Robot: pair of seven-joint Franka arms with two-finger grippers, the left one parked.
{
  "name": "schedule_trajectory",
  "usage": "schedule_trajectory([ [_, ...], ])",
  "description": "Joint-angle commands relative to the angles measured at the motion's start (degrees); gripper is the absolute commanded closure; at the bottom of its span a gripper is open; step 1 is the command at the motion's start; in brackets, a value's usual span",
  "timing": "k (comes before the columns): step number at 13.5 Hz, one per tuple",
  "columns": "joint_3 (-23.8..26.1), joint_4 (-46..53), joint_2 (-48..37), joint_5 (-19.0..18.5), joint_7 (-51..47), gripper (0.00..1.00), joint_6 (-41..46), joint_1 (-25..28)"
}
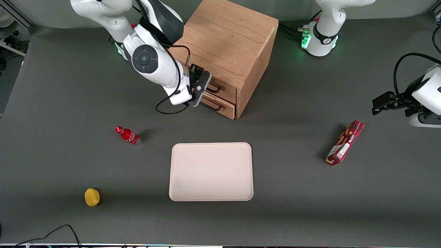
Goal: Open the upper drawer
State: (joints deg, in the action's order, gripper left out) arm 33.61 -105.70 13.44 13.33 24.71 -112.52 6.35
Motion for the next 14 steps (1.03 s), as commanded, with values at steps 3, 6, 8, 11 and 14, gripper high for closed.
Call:
schedule_trajectory([
  [3, -0.21, 1.2, 3.0, 0.55, -0.98, 0.0, -2.44, 1.65],
  [6, -0.21, 0.94, 3.44, 0.29, -1.07, 0.0, -3.32, 1.74],
  [8, -0.3, 0.5, 3.61, -0.15, -1.07, 0.0, -4.02, 2.35],
  [11, -0.3, -0.29, 4.49, -1.29, -1.07, 0.0, -5.17, 2.44],
  [14, -0.3, -2.14, 4.49, -2.35, -1.07, 0.0, -7.18, 2.44],
])
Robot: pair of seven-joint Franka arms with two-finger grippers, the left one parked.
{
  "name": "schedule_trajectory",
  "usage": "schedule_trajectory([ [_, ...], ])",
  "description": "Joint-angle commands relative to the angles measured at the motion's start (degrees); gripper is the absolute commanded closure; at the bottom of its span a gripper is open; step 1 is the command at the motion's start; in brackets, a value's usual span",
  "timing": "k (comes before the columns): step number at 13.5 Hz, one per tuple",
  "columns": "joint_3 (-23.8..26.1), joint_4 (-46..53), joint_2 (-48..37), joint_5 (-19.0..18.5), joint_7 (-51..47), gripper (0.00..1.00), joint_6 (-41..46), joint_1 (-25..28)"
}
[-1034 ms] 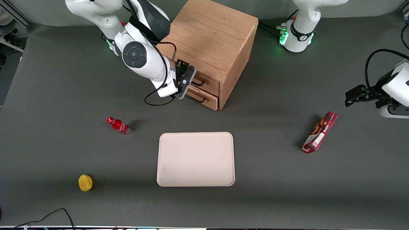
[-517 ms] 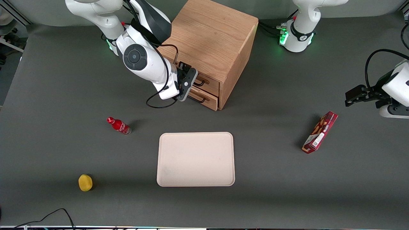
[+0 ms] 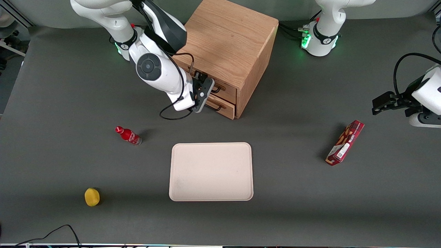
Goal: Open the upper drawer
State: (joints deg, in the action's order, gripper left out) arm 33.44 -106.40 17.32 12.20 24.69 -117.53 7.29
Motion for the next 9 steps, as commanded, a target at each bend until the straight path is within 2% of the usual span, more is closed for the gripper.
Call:
schedule_trajectory([
  [1, -0.13, -1.61, 0.61, -1.22, -0.96, 0.0, -2.35, 1.5],
  [9, -0.13, -1.18, 0.34, -1.22, -0.87, 0.0, -1.91, 1.06],
])
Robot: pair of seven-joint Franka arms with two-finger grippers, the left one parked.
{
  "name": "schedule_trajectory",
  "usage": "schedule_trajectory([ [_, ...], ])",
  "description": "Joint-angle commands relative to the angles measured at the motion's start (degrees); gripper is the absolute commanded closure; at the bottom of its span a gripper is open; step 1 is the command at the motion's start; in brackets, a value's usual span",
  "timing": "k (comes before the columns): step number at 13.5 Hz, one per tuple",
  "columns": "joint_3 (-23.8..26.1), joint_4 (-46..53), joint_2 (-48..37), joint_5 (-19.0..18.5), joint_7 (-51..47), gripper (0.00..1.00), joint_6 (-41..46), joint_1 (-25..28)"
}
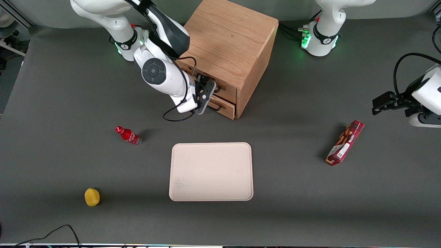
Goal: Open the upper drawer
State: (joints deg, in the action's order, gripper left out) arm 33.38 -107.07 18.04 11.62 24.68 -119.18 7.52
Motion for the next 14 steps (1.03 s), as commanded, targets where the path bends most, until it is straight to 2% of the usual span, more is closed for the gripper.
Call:
schedule_trajectory([
  [1, -0.07, -0.42, -0.38, -0.63, -0.69, 0.0, -0.18, 0.57],
  [6, -0.86, 2.56, -0.12, -0.89, 0.19, 0.0, 2.54, -0.57],
  [10, -1.04, 6.08, 0.94, -2.47, 1.59, 0.0, 6.05, -2.15],
  [14, -1.74, 6.88, 2.26, -3.0, 1.95, 0.0, 6.06, -2.15],
])
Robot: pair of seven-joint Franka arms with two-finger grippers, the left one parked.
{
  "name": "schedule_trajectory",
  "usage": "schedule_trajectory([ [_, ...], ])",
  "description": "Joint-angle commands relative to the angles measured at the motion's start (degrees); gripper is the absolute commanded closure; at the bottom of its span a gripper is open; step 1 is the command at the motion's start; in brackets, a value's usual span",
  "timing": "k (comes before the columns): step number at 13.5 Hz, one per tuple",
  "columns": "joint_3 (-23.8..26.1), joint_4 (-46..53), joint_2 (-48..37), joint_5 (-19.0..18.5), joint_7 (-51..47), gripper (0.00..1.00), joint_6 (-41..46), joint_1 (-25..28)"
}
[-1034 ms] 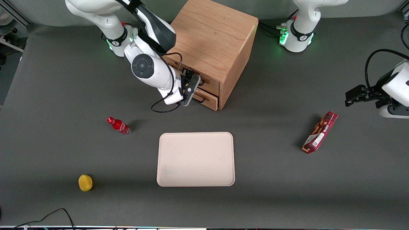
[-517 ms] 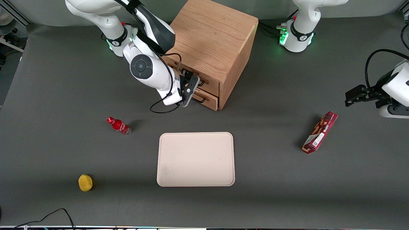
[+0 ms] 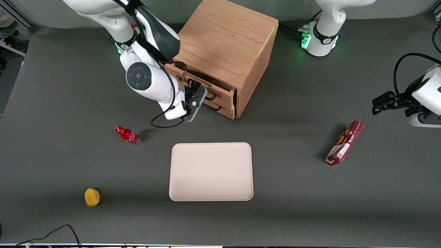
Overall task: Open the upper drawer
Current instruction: 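Pull the handle with the right gripper, sliding the upper drawer outward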
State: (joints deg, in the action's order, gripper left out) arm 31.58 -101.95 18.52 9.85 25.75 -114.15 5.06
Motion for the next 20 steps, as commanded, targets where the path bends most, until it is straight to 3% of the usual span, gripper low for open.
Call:
schedule_trajectory([
  [1, -0.03, 1.84, 2.13, -1.93, 0.79, 0.0, 1.03, 0.31],
  [20, -4.16, 6.94, 4.94, -4.05, 4.3, 0.0, 2.96, -0.4],
])
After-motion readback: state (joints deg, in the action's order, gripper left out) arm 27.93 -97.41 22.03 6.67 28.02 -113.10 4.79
